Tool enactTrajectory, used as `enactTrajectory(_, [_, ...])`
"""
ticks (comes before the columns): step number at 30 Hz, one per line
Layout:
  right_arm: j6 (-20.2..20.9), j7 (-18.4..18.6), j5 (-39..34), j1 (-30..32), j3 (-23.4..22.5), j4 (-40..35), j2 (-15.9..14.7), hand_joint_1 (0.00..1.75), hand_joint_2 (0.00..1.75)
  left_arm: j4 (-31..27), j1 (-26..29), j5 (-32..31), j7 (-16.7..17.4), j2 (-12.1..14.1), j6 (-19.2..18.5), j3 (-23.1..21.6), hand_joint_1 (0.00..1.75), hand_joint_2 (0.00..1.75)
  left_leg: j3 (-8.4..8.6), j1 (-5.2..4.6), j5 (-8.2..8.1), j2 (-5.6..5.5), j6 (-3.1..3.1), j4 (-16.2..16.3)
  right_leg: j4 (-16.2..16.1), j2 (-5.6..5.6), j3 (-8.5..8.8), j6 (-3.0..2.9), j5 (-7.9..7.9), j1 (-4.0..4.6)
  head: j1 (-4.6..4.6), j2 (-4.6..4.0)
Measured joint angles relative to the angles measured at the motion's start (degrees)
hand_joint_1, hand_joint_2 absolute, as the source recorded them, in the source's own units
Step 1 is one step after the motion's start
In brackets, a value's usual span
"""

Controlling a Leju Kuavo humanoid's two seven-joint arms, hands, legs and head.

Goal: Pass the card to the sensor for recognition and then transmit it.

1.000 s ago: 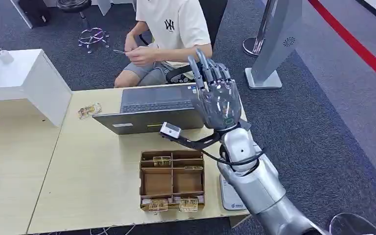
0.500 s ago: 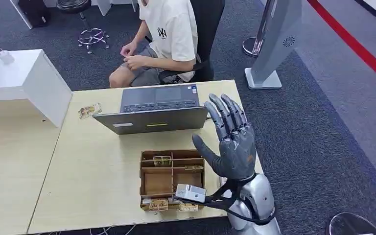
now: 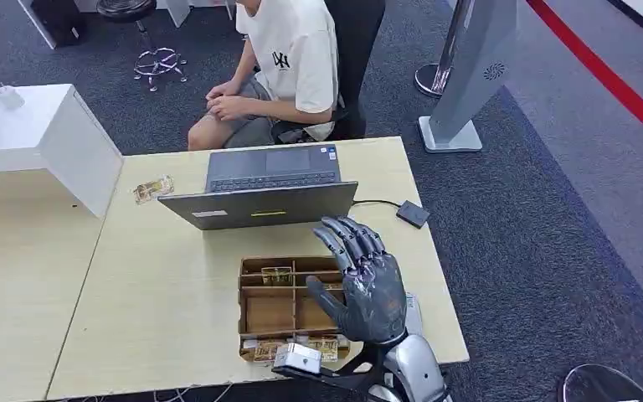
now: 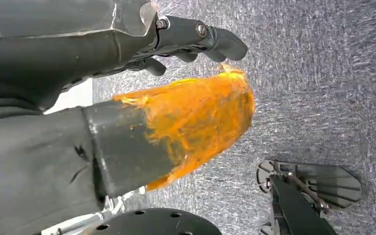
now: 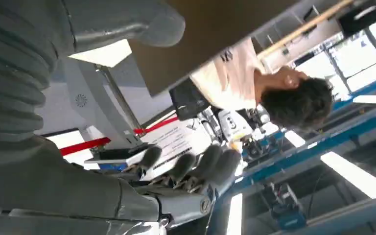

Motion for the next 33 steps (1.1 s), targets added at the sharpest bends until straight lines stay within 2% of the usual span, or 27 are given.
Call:
enactTrajectory(5, [0.00,1.64,1.25,0.01,2.56,2.06,-1.86,0.45,1.75,0.00,0.00,-0.09,0.00,0.04,0.04,0.85,0.00,0.00,0.00,-0.02,0.00,0.00,0.00,0.00,0.00,0.00,0.00,0.00,0.00,0.00,0.00,0.00])
enactTrajectory(7, [0.00,2.21,1.71,0.16,3.46,2.69,-2.47,0.52,1.75,0.00,0.00,-0.11,0.00,0.09,0.07,1.20,0.00,0.00,0.00,-0.02,0.00,0.00,0.00,0.01,0.00,0.00,0.00,0.00,0.00,0.00,0.00,0.00])
enactTrajectory(9, [0.00,2.89,1.88,0.32,3.96,3.08,-3.02,0.68,1.75,0.00,0.00,-0.17,0.00,0.11,0.11,1.36,0.00,0.00,0.00,-0.01,0.00,0.00,0.00,0.00,0.00,0.00,0.00,0.00,0.00,0.00,0.00,0.00])
enactTrajectory(10, [0.00,3.15,1.97,0.41,4.13,3.26,-3.21,1.12,1.75,0.00,0.00,-0.20,0.00,0.13,0.11,1.44,0.00,0.00,0.00,-0.01,0.00,-0.01,0.00,0.00,0.00,0.00,0.00,0.00,0.00,0.00,0.00,0.00])
enactTrajectory(11, [0.00,3.43,2.06,0.49,4.39,3.45,-3.47,1.43,1.75,0.00,0.00,-0.20,0.00,0.15,0.11,1.62,0.00,0.00,0.00,-0.01,0.00,0.00,0.00,0.00,0.00,0.00,0.00,0.00,0.00,0.00,0.00,0.00])
enactTrajectory(13, [0.00,3.76,2.25,0.67,4.79,3.80,-3.89,1.43,1.75,0.00,0.00,-0.26,-0.02,0.20,0.11,1.71,0.00,0.00,0.00,-0.01,0.00,0.00,0.00,0.00,0.00,0.00,0.00,0.00,0.00,0.00,0.00,0.00])
enactTrajectory(14, [0.00,4.09,2.41,0.70,4.92,3.98,-4.07,1.31,1.75,0.00,0.00,-0.26,-0.09,0.22,0.11,1.73,0.00,0.00,0.00,0.00,0.00,0.00,0.00,0.00,0.00,0.00,0.00,0.00,0.00,0.00,0.00,0.00])
enactTrajectory(15, [0.00,4.53,2.74,0.74,5.01,4.27,-4.24,1.05,1.75,0.00,0.00,-0.26,-0.11,0.24,0.11,1.79,0.00,0.00,0.00,0.00,0.00,0.00,0.00,0.00,0.00,0.00,0.00,0.00,0.00,0.00,0.00,0.00])
enactTrajectory(16, [0.00,4.66,2.80,0.78,5.10,4.44,-4.35,1.13,1.75,0.00,0.00,-0.26,-0.20,0.26,0.11,1.84,0.00,0.00,0.00,0.00,0.00,0.00,0.00,0.00,0.00,0.00,0.00,0.00,0.00,0.00,0.00,0.00])
enactTrajectory(17, [0.00,4.70,2.80,0.78,5.23,4.68,-4.50,1.06,1.75,0.00,0.00,-0.28,-0.31,0.28,0.11,1.90,0.00,0.00,0.00,0.00,0.00,0.00,0.00,0.00,0.00,0.00,0.00,0.00,0.00,0.00,0.00,0.00])
enactTrajectory(22, [0.00,5.70,3.11,0.86,5.25,5.79,-4.83,1.06,1.75,0.00,0.00,-0.39,-0.42,0.31,0.11,2.58,0.00,0.00,0.00,-0.01,0.00,0.00,0.00,0.00,0.00,0.00,0.01,0.00,0.00,0.00,0.00,0.00])
enactTrajectory(23, [0.00,5.77,3.22,0.86,5.25,6.08,-4.90,0.94,1.75,0.00,0.00,-0.53,-0.44,0.31,0.11,2.65,0.00,0.00,0.00,-0.01,0.00,0.00,0.00,0.00,0.00,0.00,0.01,0.00,0.00,0.00,0.00,0.00])
enactTrajectory(27, [-0.02,6.38,3.33,0.83,5.23,7.13,-5.05,0.87,1.75,0.00,0.01,-0.94,-0.42,0.33,0.11,2.75,0.00,0.00,0.00,-0.01,0.00,0.00,0.00,0.00,0.00,0.00,0.01,0.00,0.00,0.00,0.00,0.00])
enactTrajectory(33, [-0.02,6.89,3.28,0.59,5.18,8.81,-5.14,0.91,1.75,0.00,0.01,-1.31,-0.42,0.37,0.09,3.12,0.00,0.00,0.00,-0.01,0.00,0.00,0.00,0.00,0.00,-0.01,0.01,0.00,0.00,0.00,0.00,0.00])
